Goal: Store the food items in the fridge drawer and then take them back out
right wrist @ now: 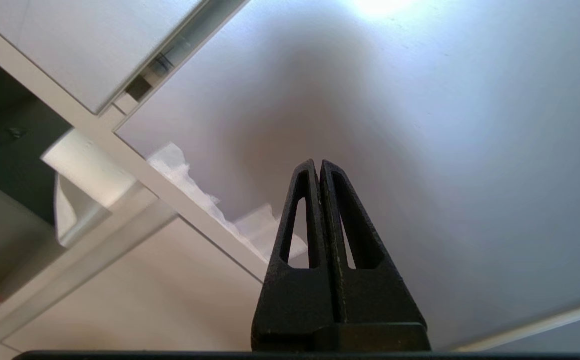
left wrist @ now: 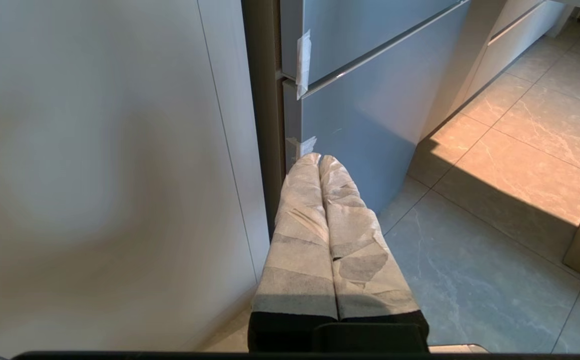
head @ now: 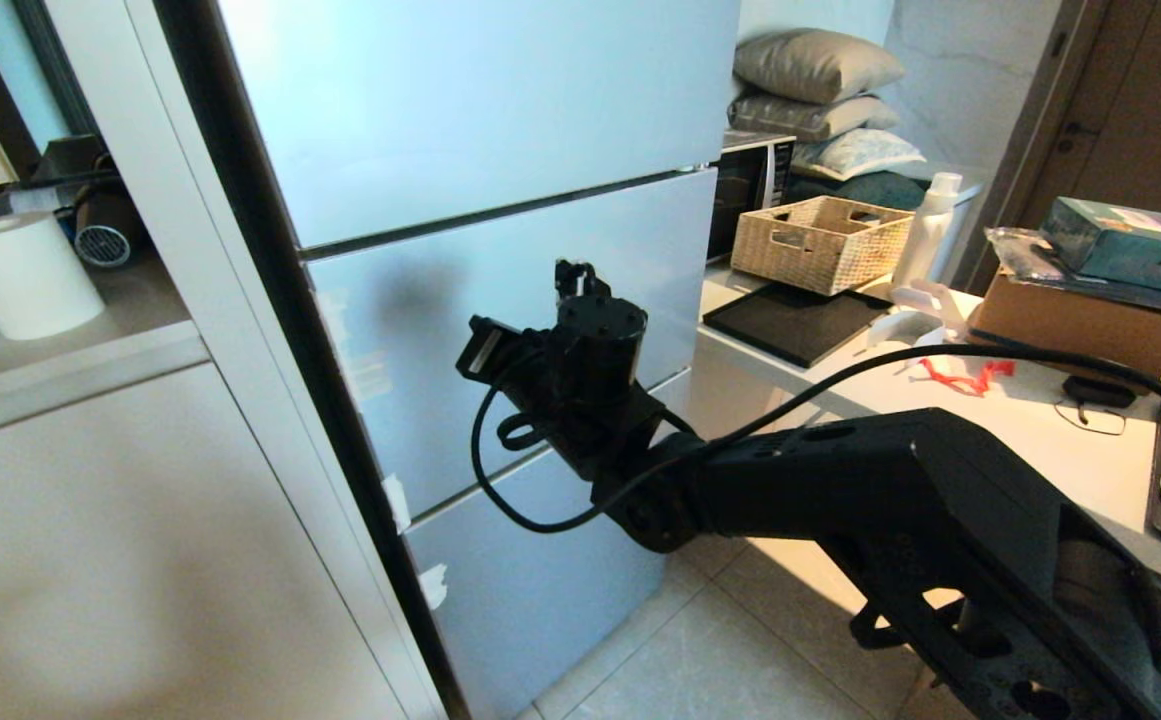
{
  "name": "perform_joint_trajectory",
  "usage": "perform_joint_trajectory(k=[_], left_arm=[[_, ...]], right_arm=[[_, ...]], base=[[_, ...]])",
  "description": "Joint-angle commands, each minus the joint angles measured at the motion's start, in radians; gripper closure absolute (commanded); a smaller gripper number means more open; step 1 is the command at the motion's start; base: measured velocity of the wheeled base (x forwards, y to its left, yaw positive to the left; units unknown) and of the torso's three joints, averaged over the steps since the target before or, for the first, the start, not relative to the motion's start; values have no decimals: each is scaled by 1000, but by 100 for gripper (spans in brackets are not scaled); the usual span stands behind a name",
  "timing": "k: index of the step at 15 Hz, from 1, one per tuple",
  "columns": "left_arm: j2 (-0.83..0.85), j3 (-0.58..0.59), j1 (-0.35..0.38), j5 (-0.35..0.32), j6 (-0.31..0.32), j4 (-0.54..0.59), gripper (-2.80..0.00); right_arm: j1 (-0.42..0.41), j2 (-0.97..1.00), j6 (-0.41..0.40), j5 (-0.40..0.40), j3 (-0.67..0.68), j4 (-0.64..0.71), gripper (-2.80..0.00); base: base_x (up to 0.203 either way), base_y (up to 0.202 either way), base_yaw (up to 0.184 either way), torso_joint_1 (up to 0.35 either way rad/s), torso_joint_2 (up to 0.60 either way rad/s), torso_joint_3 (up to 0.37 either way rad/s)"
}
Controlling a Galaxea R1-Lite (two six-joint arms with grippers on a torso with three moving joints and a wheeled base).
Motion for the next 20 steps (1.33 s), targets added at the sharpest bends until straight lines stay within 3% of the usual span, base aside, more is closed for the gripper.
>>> perform_joint_trajectory(k=[1,3,7,9,11,13,16,19,20], left_arm=[[0,0,0,0,0,1,0],[0,0,0,0,0,1,0],[0,0,0,0,0,1,0],[0,0,0,0,0,1,0],[0,0,0,0,0,1,0],[0,0,0,0,0,1,0],[0,0,0,2,-1,1,0],[0,0,0,0,-1,1,0],[0,0,0,0,0,1,0]], right_arm=[[-2,-113,-15,-14,142,-4,0],[-15,-256,-101,-33,369,-10,0],[-87,-807,-271,-45,999,-26,0],[-186,-1136,-352,-15,1265,24,0],[-368,-1432,-426,50,1481,109,0],[-526,-1712,-477,123,1651,235,0],[-640,-2081,-524,175,1795,467,0],[-721,-2203,-551,136,1894,742,0],[-733,-2196,-572,122,1907,772,0]], base=[[0,0,0,0,0,0],[0,0,0,0,0,0],[0,0,0,0,0,0],[0,0,0,0,0,0],[0,0,0,0,0,0],[0,0,0,0,0,0],[0,0,0,0,0,0],[0,0,0,0,0,0],[0,0,0,0,0,0]])
